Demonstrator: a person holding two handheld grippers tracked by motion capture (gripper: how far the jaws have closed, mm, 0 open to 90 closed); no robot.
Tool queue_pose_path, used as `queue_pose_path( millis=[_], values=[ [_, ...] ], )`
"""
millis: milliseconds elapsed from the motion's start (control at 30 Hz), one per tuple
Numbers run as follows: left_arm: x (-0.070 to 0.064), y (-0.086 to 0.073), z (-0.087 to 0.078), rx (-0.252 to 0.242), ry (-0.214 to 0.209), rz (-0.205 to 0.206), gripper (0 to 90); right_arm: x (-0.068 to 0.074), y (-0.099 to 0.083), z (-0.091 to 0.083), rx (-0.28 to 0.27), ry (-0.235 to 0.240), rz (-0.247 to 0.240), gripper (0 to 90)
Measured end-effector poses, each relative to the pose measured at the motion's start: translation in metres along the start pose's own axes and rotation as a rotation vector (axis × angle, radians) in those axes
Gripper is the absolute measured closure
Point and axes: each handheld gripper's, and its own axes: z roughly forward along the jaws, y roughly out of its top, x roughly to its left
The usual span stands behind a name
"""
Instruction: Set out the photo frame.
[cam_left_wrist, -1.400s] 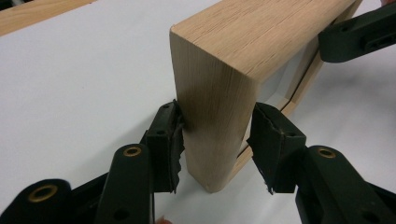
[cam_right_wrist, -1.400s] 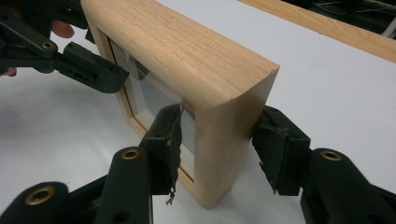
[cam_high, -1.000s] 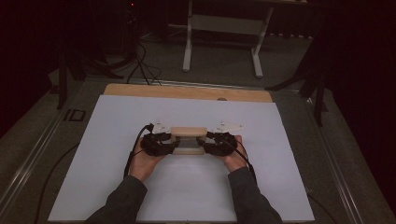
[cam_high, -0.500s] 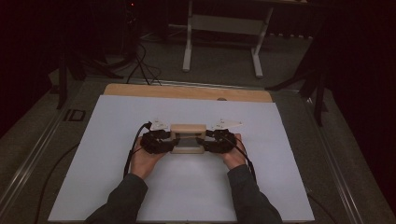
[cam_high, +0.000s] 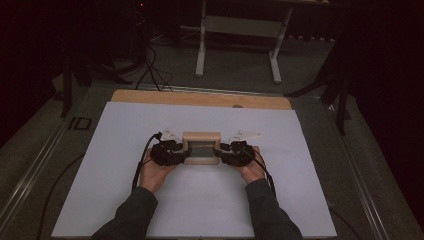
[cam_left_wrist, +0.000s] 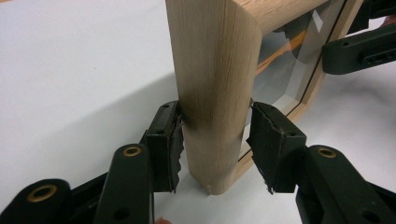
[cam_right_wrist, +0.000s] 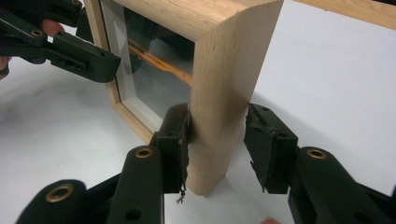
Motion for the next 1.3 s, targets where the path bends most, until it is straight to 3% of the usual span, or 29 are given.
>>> queue_pose_path(
  millis=[267, 667, 933, 1300],
  values=[
    [0.007, -0.001, 0.004, -0.008, -0.019, -0.051, 55.8, -0.001, 0.001, 0.002, 0.006, -0.012, 0.023, 63.4],
    [0.006, -0.001, 0.003, 0.002, -0.019, -0.048, 48.8, -0.001, 0.001, -0.001, 0.012, -0.015, 0.019, 56.2],
    [0.007, -0.003, -0.008, -0.011, -0.017, -0.048, 47.1, 0.0, 0.002, -0.01, 0.012, -0.021, 0.006, 52.7],
    [0.013, -0.012, -0.032, -0.019, 0.018, -0.048, 46.6, 0.001, 0.0, -0.029, 0.012, -0.046, 0.002, 49.1]
  ],
)
